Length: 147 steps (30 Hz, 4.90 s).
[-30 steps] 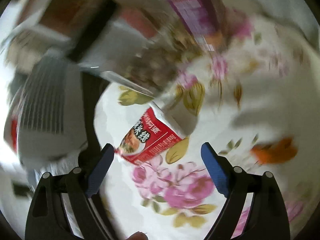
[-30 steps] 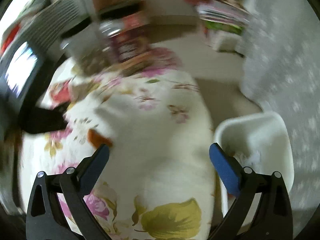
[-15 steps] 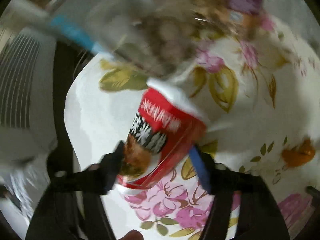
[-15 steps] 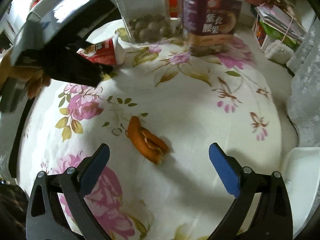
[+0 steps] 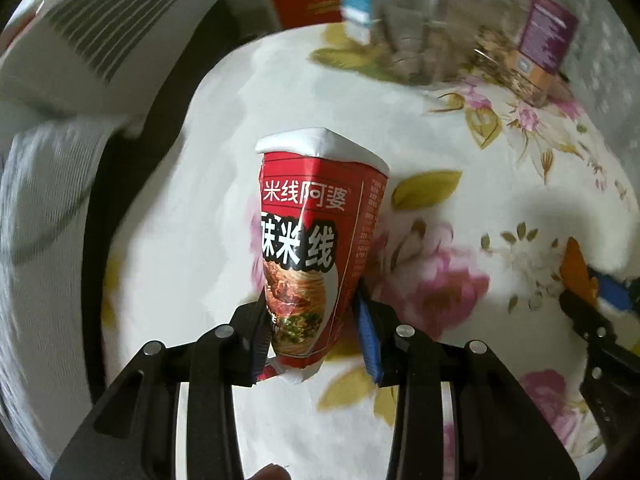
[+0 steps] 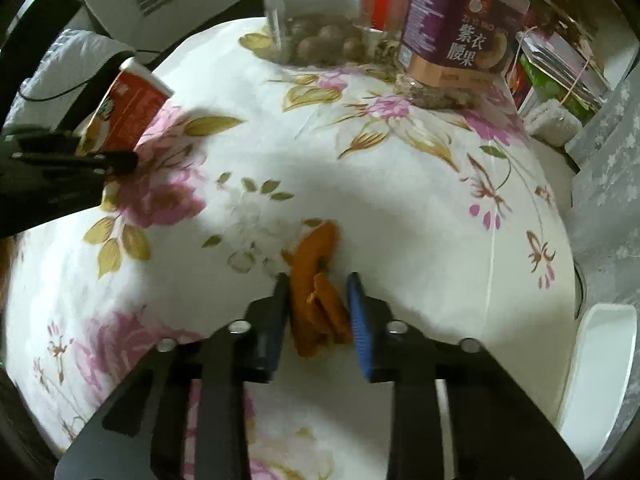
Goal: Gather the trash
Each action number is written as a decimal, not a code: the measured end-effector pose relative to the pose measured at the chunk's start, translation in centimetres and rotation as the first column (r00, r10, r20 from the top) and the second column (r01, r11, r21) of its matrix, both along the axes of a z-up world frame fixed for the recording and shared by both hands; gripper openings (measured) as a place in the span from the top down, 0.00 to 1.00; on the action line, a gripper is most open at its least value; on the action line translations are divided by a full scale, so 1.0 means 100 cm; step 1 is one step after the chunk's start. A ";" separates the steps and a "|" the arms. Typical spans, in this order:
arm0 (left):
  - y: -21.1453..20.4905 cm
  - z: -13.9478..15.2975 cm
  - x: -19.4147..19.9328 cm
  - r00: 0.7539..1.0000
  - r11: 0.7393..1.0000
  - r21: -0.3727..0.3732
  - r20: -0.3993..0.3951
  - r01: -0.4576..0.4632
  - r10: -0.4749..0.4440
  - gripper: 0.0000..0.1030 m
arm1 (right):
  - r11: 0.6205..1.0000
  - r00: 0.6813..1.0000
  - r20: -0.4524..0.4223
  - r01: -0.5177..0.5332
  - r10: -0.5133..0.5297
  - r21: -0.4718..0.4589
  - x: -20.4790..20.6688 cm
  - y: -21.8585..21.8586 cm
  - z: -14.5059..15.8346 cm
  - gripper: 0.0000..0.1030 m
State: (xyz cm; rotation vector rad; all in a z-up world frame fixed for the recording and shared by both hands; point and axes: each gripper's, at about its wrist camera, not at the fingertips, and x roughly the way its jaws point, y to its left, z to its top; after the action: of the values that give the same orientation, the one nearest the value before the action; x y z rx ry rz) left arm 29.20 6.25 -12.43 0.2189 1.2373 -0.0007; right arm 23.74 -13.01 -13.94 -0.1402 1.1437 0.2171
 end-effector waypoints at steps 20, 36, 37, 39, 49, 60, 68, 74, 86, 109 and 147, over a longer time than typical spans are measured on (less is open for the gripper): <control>-0.009 0.070 -0.129 0.976 0.966 -0.214 0.129 -0.145 0.175 0.64 | 0.976 0.996 0.074 0.042 -0.059 0.213 -0.065 -0.027 0.071 0.80; -0.090 0.090 -0.149 0.969 0.980 -0.199 0.239 -0.008 0.056 0.63 | 0.973 0.969 0.176 0.143 -0.175 0.182 -0.101 -0.095 0.100 0.80; -0.095 0.090 -0.148 0.970 0.980 -0.201 0.240 0.001 0.049 0.63 | 0.971 0.967 0.177 0.152 -0.185 0.184 -0.102 -0.099 0.100 0.80; -0.105 0.090 -0.147 0.970 0.979 -0.206 0.239 0.014 0.036 0.63 | 0.967 0.962 0.180 0.173 -0.207 0.189 -0.103 -0.110 0.102 0.80; -0.153 0.087 -0.145 0.970 0.971 -0.220 0.240 0.093 -0.038 0.63 | 0.935 0.927 0.191 0.283 -0.324 0.213 -0.105 -0.161 0.110 0.79; -0.212 0.091 -0.150 0.958 0.954 -0.225 0.251 0.198 -0.140 0.63 | 0.847 0.832 0.181 0.488 -0.524 0.210 -0.108 -0.246 0.110 0.76; -0.266 0.104 -0.154 0.923 0.930 -0.196 0.295 0.310 -0.246 0.63 | 0.725 0.693 0.212 0.654 -0.689 0.217 -0.130 -0.306 0.122 0.26; -0.316 0.109 -0.156 0.902 0.903 -0.203 0.298 0.379 -0.311 0.63 | 0.617 0.583 0.202 0.740 -0.787 0.265 -0.154 -0.344 0.128 0.12; -0.403 0.125 -0.173 0.841 0.824 -0.232 0.314 0.517 -0.440 0.34 | 0.473 0.413 0.248 0.836 -0.876 0.277 -0.198 -0.391 0.146 0.07; -0.171 0.152 -0.237 0.859 0.963 -0.164 0.502 0.212 -0.104 0.07 | 0.754 0.636 0.509 0.655 -0.580 0.041 -0.246 -0.183 0.167 0.07; -0.099 0.147 -0.250 0.869 0.963 -0.261 0.491 0.071 0.068 0.07 | 0.833 0.687 0.508 0.540 -0.520 0.122 -0.238 -0.110 0.142 0.07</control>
State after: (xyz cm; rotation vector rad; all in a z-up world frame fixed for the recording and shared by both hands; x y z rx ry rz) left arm 4.19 -3.67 2.24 -0.0245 0.7079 -0.1098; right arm -0.03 -23.96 0.24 0.1059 0.5944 -0.3561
